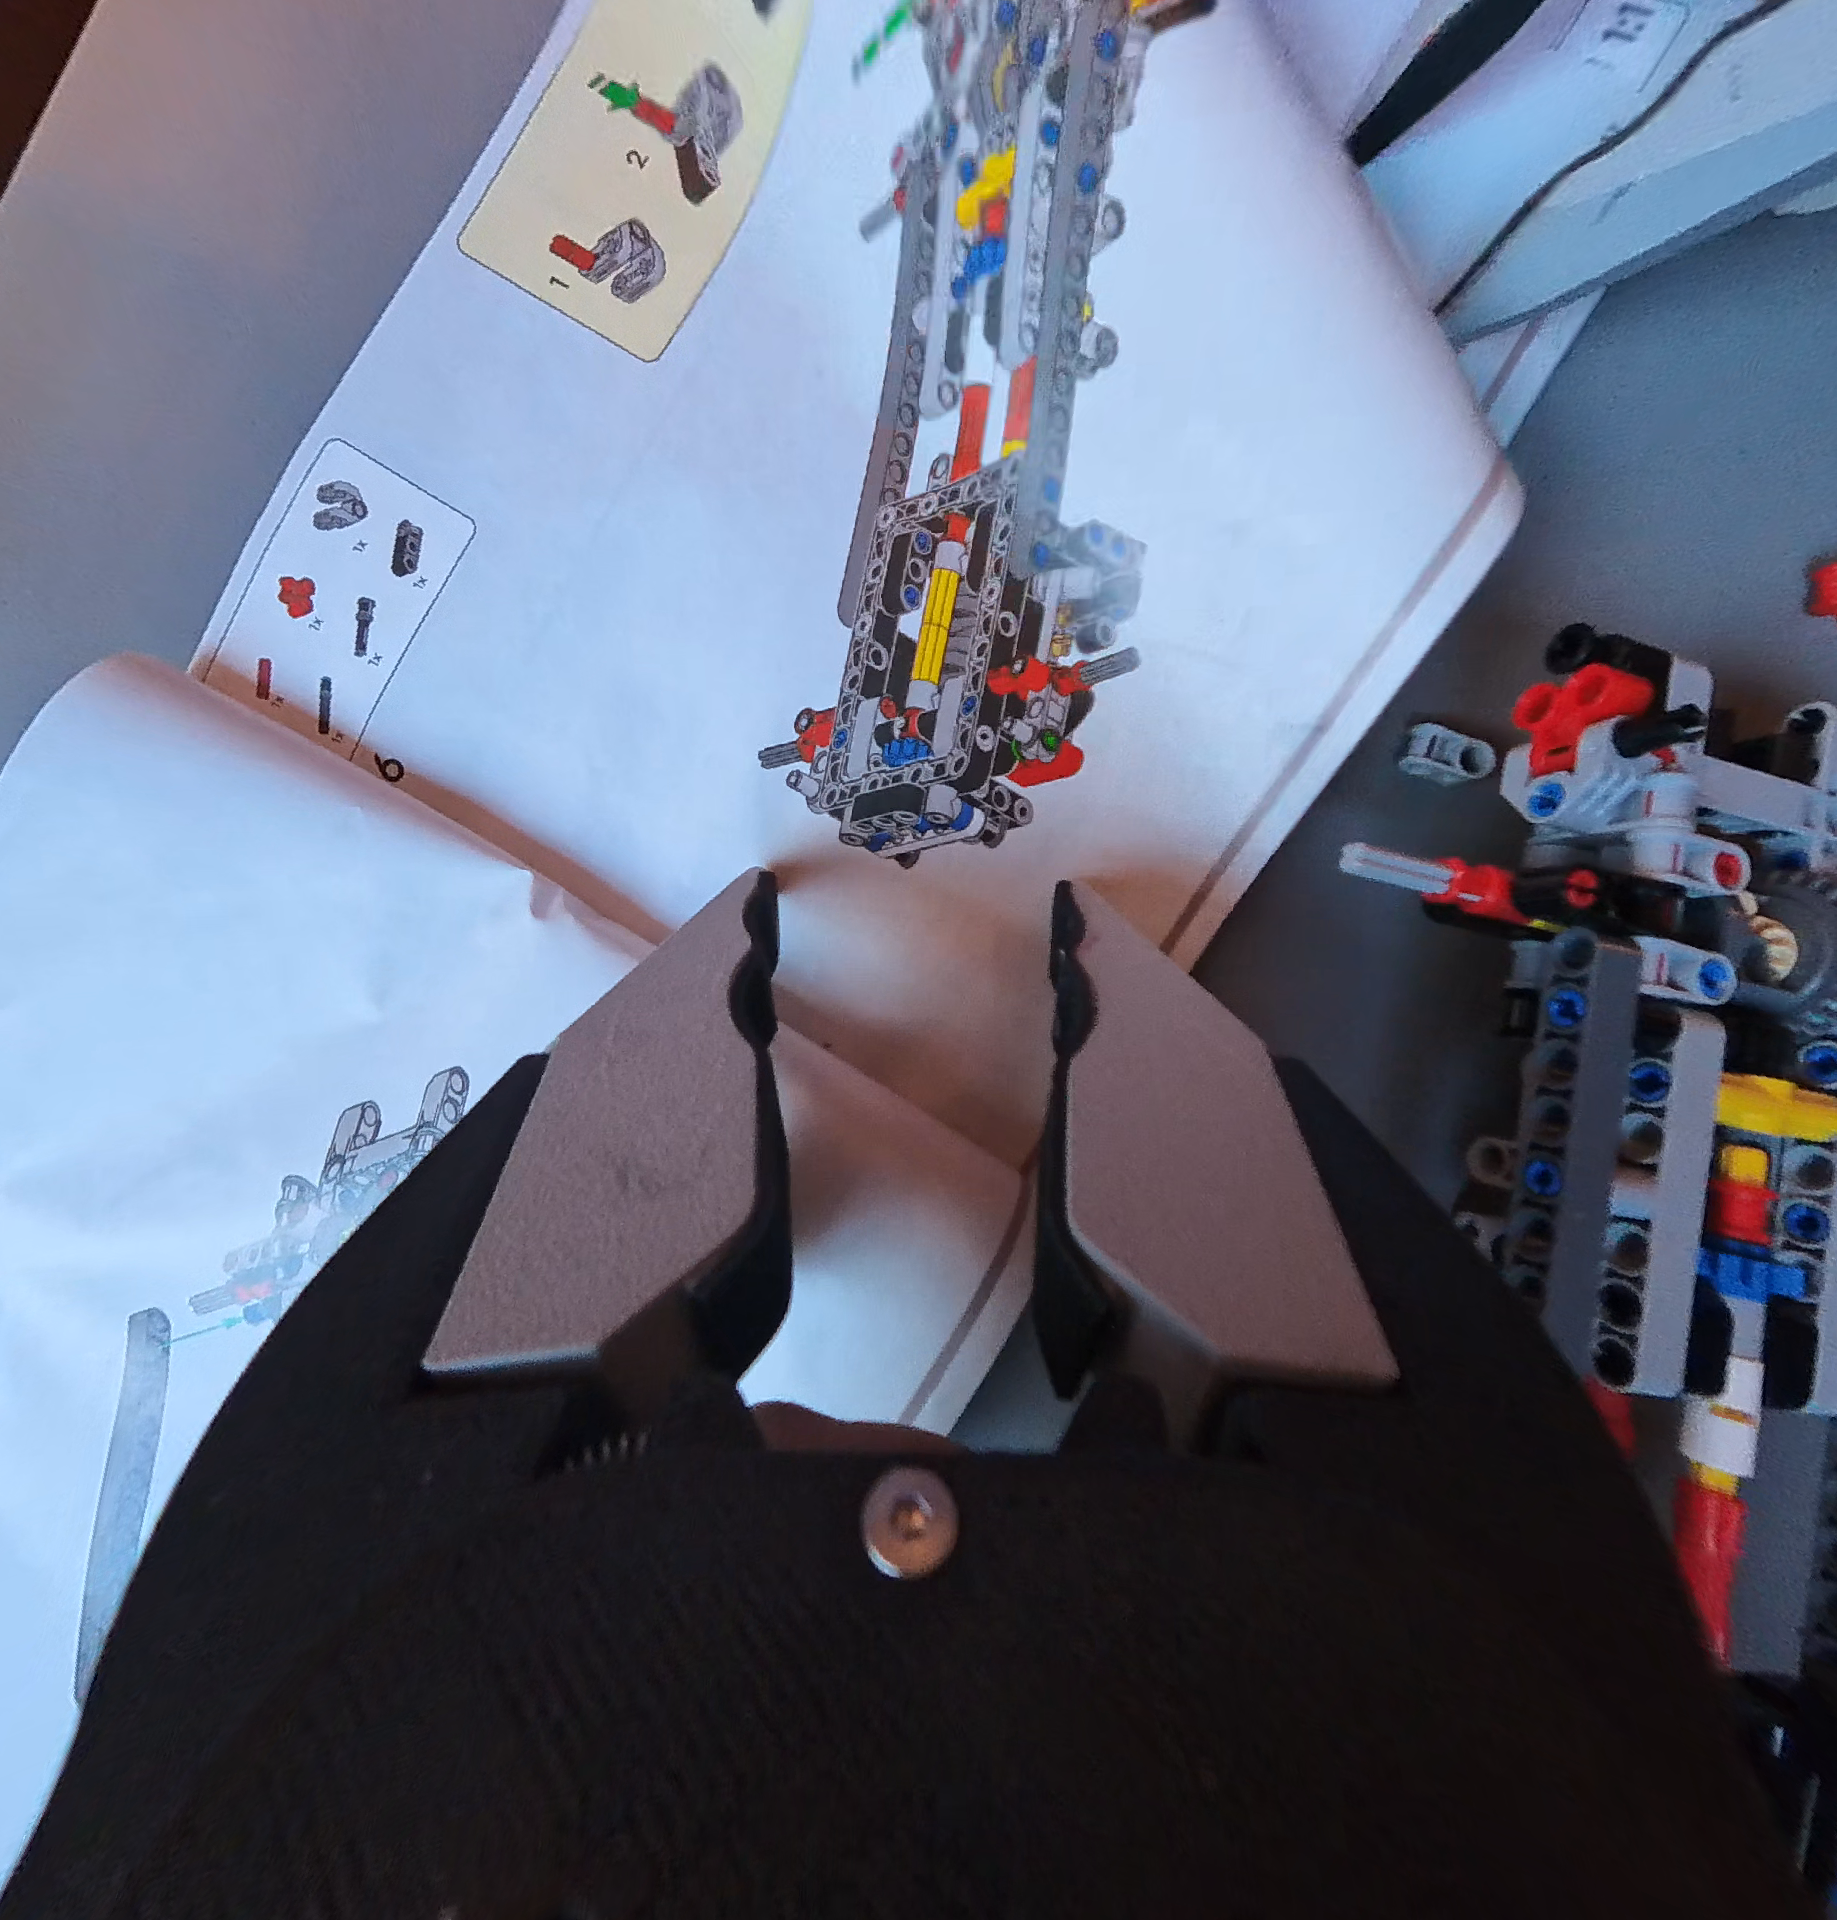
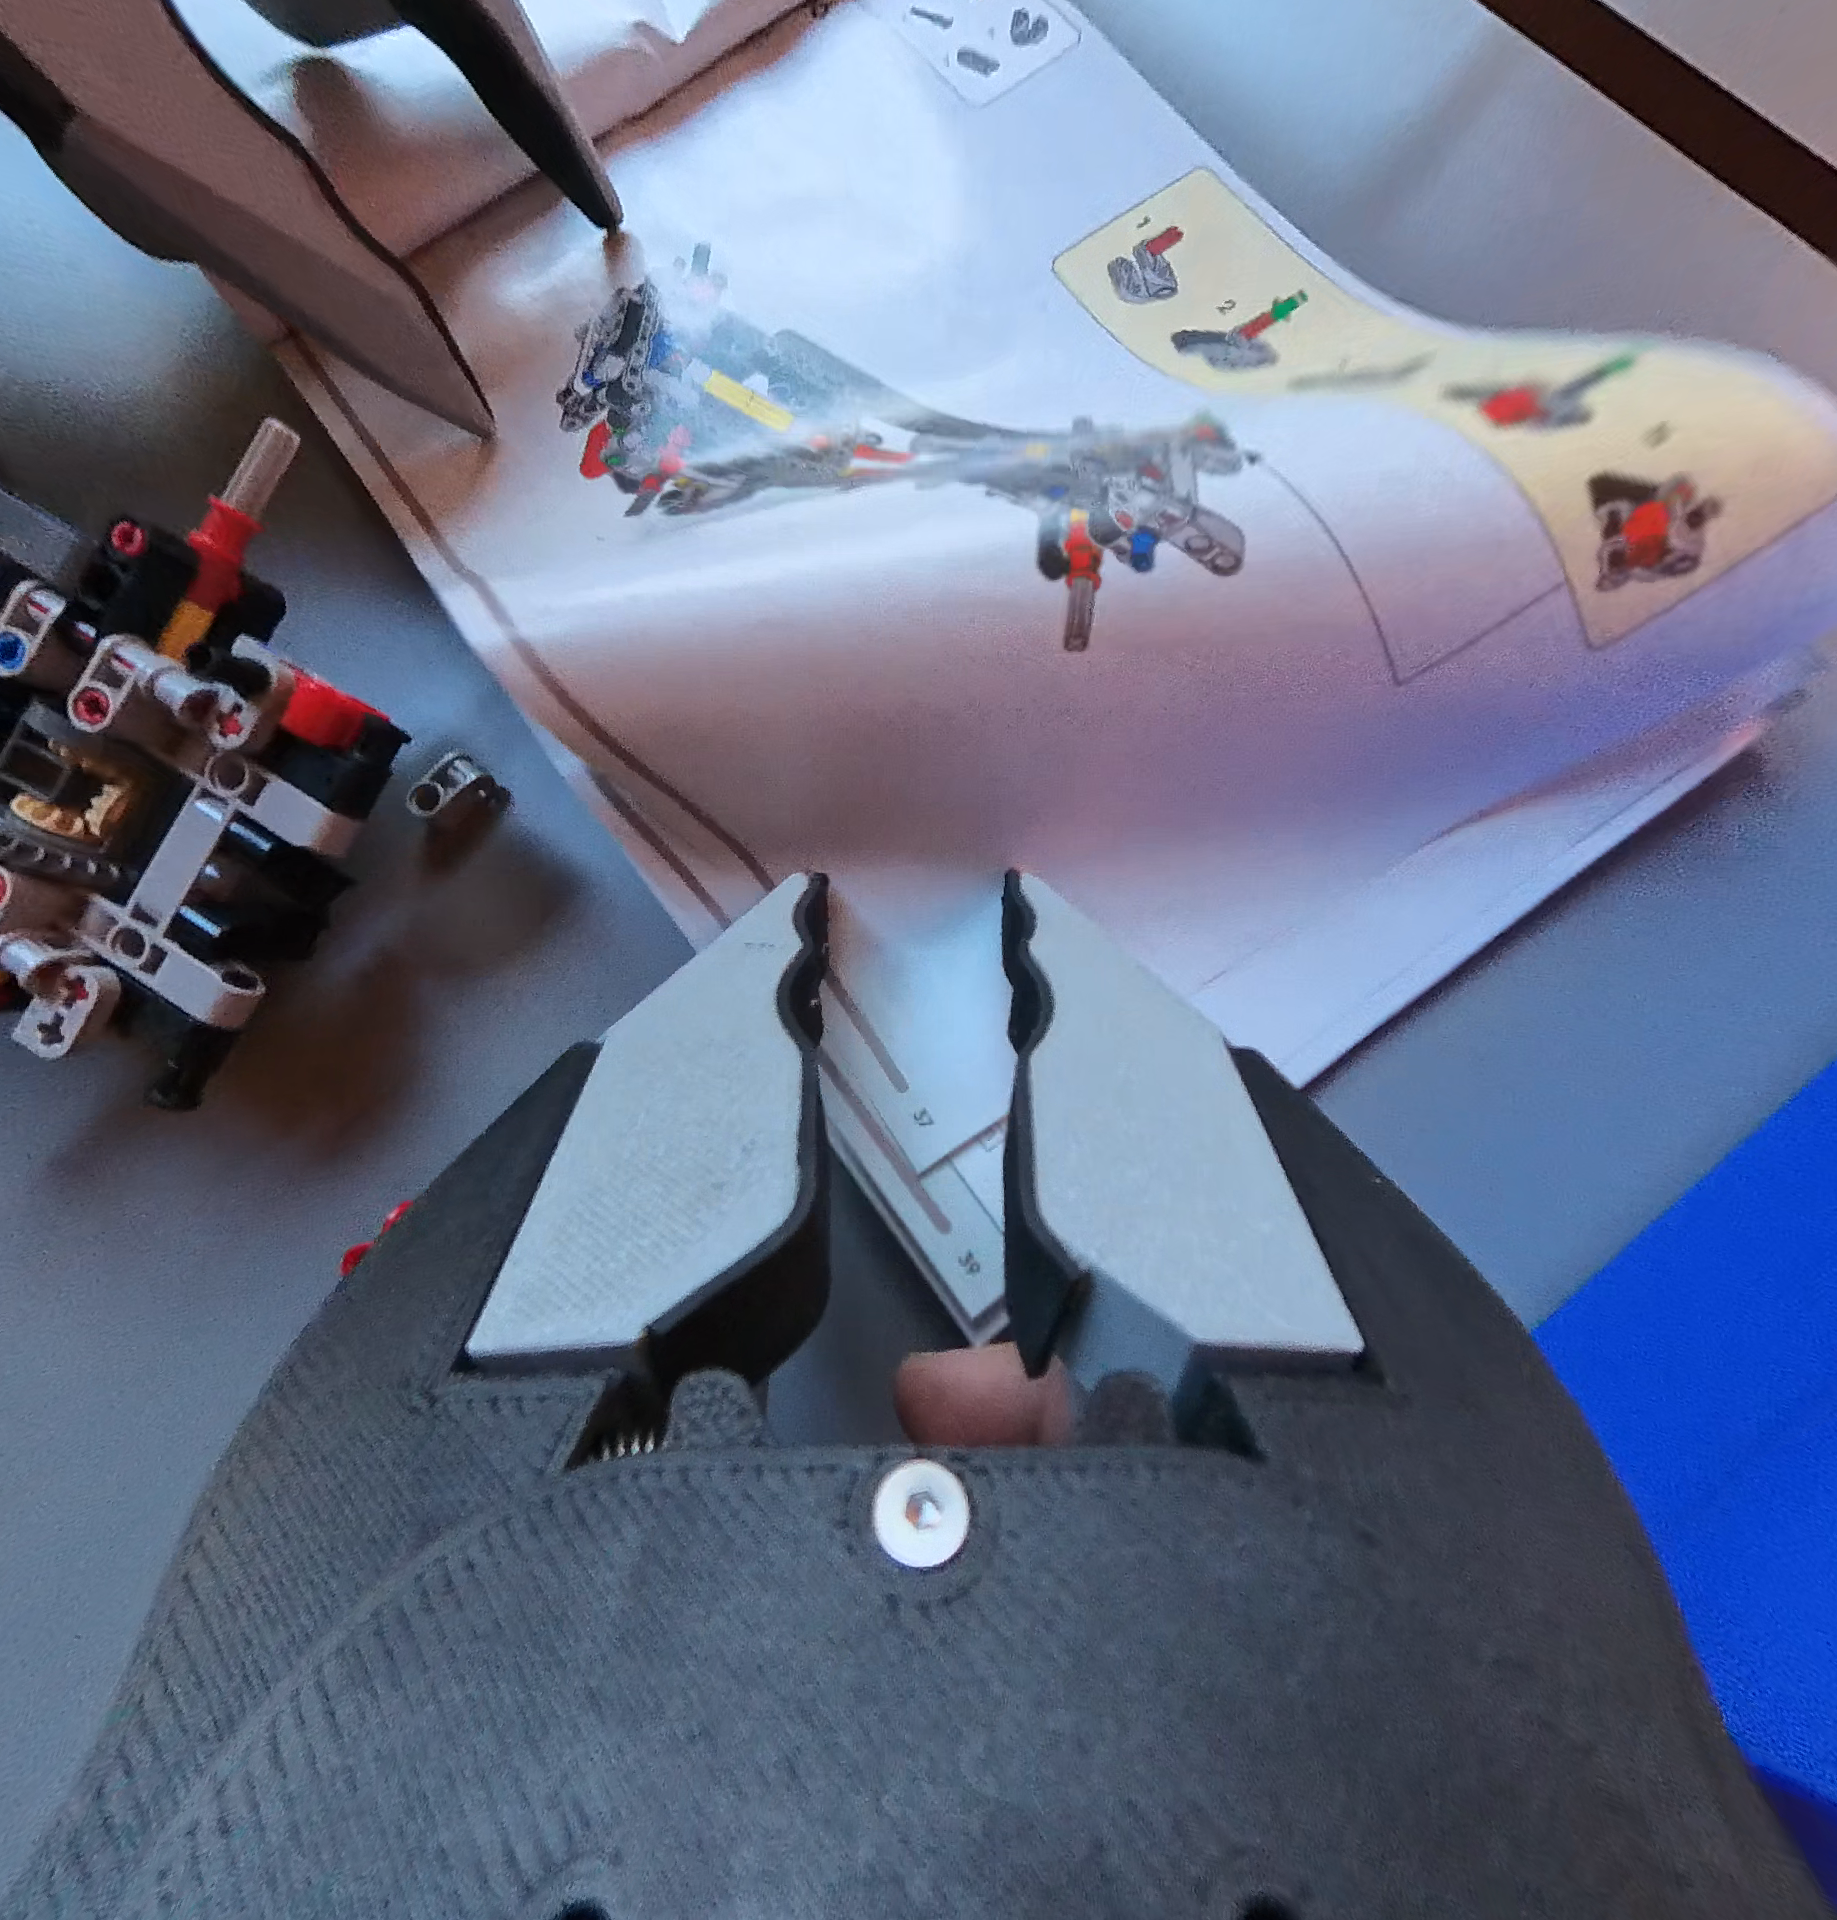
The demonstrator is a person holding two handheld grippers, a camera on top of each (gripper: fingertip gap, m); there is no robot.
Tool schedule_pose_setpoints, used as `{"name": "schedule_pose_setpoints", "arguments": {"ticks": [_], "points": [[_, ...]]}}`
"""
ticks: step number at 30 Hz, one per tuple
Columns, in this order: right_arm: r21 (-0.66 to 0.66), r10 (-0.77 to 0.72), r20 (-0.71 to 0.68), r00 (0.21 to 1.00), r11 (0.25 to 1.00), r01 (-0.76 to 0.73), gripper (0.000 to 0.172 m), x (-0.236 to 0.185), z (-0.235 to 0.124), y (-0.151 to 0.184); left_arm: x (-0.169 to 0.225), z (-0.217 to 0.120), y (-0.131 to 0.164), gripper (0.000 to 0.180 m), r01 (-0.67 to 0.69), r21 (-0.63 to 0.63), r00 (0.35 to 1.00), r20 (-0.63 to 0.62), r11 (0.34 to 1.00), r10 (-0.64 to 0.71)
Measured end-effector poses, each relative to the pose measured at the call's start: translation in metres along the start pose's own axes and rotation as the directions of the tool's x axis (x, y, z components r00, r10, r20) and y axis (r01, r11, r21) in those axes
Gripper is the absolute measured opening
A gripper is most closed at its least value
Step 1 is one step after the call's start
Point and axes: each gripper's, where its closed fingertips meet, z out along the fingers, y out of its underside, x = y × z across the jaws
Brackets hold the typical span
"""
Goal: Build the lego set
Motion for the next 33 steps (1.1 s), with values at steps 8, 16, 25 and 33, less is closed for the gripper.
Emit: {"name": "schedule_pose_setpoints", "arguments": {"ticks": [8, 16, 25, 33], "points": [[0.085, 0.112, 0.083, 0.99, 0.989, -0.119, 0.03, 0.0, 0.0, -0.005, 0.002, -0.016, -0.02, 0.056, -0.054, 0.048, 0.998, 0.027, 0.997, 0.052], [0.091, 0.121, 0.084, 0.989, 0.988, -0.129, 0.029, 0.001, -0.001, -0.005, 0.024, -0.02, -0.044, 0.066, -0.229, 0.075, 0.967, 0.127, 0.97, 0.219], [0.094, 0.178, 0.087, 0.98, 0.978, -0.186, 0.022, 0.004, 0.001, -0.007, 0.044, -0.022, -0.062, 0.067, -0.276, 0.104, 0.952, 0.168, 0.955, 0.257], [0.093, 0.179, 0.091, 0.98, 0.978, -0.188, 0.024, 0.003, 0.002, -0.008, 0.033, -0.003, -0.047, 0.06, -0.365, -0.049, 0.889, 0.28, 0.93, 0.363]]}}
